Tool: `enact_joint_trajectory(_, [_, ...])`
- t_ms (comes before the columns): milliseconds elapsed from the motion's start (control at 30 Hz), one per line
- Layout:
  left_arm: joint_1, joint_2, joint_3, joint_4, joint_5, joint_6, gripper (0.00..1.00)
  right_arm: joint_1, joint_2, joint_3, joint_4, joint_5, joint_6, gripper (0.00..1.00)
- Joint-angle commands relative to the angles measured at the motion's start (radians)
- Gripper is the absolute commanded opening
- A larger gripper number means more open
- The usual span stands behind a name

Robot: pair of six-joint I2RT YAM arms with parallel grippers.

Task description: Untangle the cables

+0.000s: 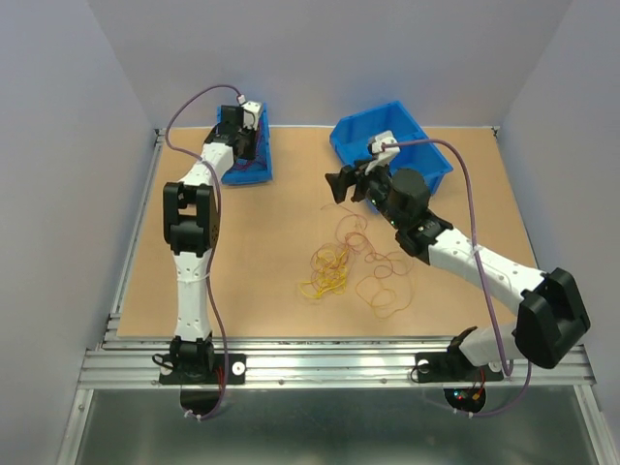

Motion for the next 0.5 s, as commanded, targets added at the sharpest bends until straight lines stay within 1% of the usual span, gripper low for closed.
enact_joint_trajectory(0, [0.016,-0.24,-0.105,0.074,-0.019,0.027,0.37,-0.005,0.047,0.194,-0.36,-0.012,-0.031,0.84])
enact_joint_trajectory(33, [0.014,-0.268,-0.125,0.083,-0.02,0.024,0.38,-0.004,0.047,0.197,-0.4,-0.004,-0.039,0.84])
enact_joint_trajectory(100, [0.007,-0.346,-0.166,0.109,-0.028,0.027,0.47,0.001,0.027,0.202,-0.507,0.057,-0.039,0.84])
enact_joint_trajectory(133, [0.002,-0.372,-0.215,0.123,-0.028,0.03,0.48,0.001,0.02,0.194,-0.535,0.086,-0.033,0.83])
enact_joint_trajectory(200, [-0.009,-0.439,-0.267,0.146,-0.043,0.036,0.57,0.004,-0.002,0.186,-0.616,0.125,-0.03,0.8])
enact_joint_trajectory(233, [-0.009,-0.461,-0.284,0.16,-0.054,0.03,0.62,0.007,-0.006,0.177,-0.641,0.123,-0.034,0.68])
enact_joint_trajectory(267, [-0.01,-0.507,-0.303,0.171,-0.058,0.017,0.73,0.007,-0.009,0.174,-0.687,0.11,-0.043,0.64])
enact_joint_trajectory(300, [-0.01,-0.53,-0.35,0.186,-0.055,0.001,0.9,0.007,-0.006,0.172,-0.712,0.108,-0.046,0.63])
enact_joint_trajectory(333, [-0.012,-0.555,-0.373,0.209,-0.049,-0.005,0.99,0.013,0.0,0.172,-0.738,0.108,-0.046,0.61])
enact_joint_trajectory(367, [-0.012,-0.603,-0.395,0.218,-0.048,-0.013,0.99,0.019,0.009,0.182,-0.797,0.131,-0.04,0.6])
enact_joint_trajectory(433, [-0.013,-0.654,-0.467,0.247,-0.039,-0.014,0.99,0.025,0.047,0.192,-0.853,0.175,-0.021,0.57])
enact_joint_trajectory(467, [-0.016,-0.706,-0.494,0.263,-0.005,-0.013,0.99,0.032,0.059,0.197,-0.894,0.204,-0.007,0.56])
